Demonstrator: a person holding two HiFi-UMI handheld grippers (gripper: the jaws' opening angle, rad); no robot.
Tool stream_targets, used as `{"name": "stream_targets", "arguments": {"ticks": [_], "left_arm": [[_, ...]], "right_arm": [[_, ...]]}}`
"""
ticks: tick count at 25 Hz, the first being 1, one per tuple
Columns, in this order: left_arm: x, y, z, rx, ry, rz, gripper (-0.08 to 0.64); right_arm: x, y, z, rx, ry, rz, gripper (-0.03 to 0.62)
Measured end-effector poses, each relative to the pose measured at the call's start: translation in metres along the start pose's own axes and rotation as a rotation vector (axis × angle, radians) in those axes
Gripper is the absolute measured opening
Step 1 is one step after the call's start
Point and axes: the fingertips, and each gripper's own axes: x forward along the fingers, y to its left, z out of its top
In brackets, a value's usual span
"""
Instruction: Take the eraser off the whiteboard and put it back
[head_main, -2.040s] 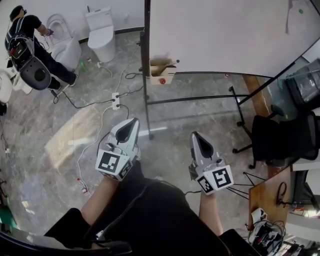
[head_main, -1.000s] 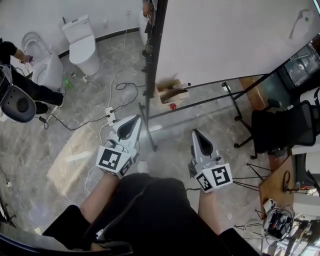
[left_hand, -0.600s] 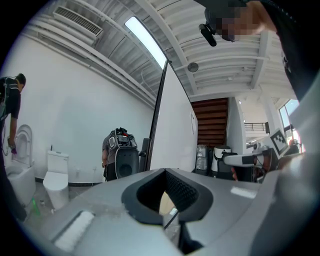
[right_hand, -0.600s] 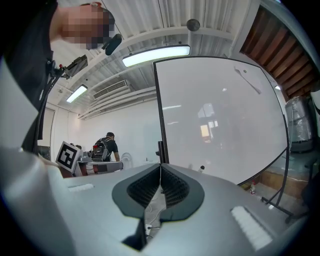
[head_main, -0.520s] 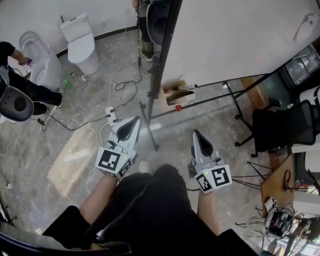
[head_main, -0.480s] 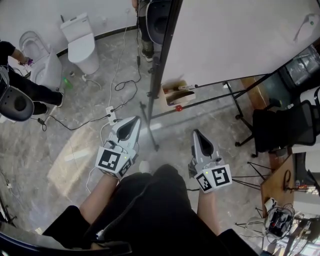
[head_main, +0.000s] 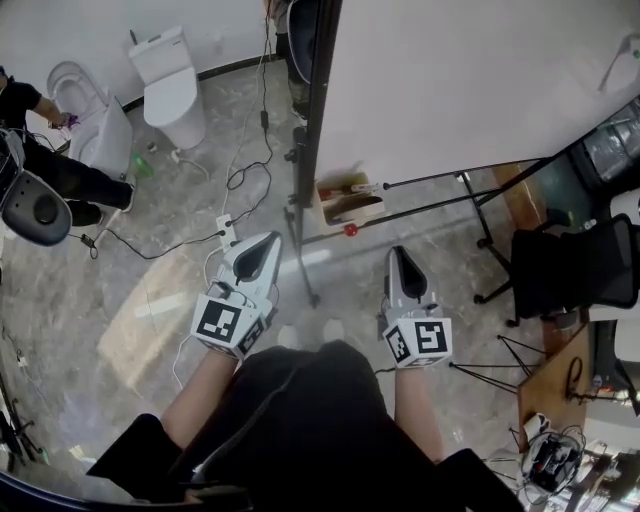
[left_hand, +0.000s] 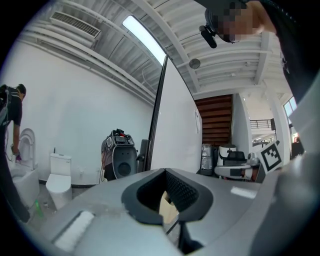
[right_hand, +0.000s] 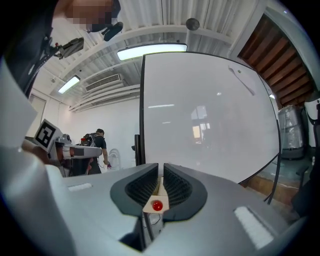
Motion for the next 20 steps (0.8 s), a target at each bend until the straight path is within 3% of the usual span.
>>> {"name": "stream_targets", "arguments": {"ticks": [5, 10, 17, 20], "left_arm": [[0.019, -0.01, 0.009, -0.011, 0.016, 0.041, 0.006], [0.031, -0.021, 0.009, -0.019, -0.01, 0.007, 0.006], [0.034, -0.008, 0.009, -0.014, -0.007, 0.059, 0.006], [0.032, -0.001, 0.011, -0.008, -0.008, 0.084, 0.006]], "right_arm": [[0.03, -0.016, -0.02, -0.015, 0.045, 0.04, 0.128], [0.057, -0.024, -0.039, -0.001, 0.084, 0.064, 0.194], [0.087, -0.025, -0.057, 0.046, 0.134, 0.106, 0.323], [0.098, -0.024, -0.063, 0.046, 0.153, 0.119, 0.339]]}}
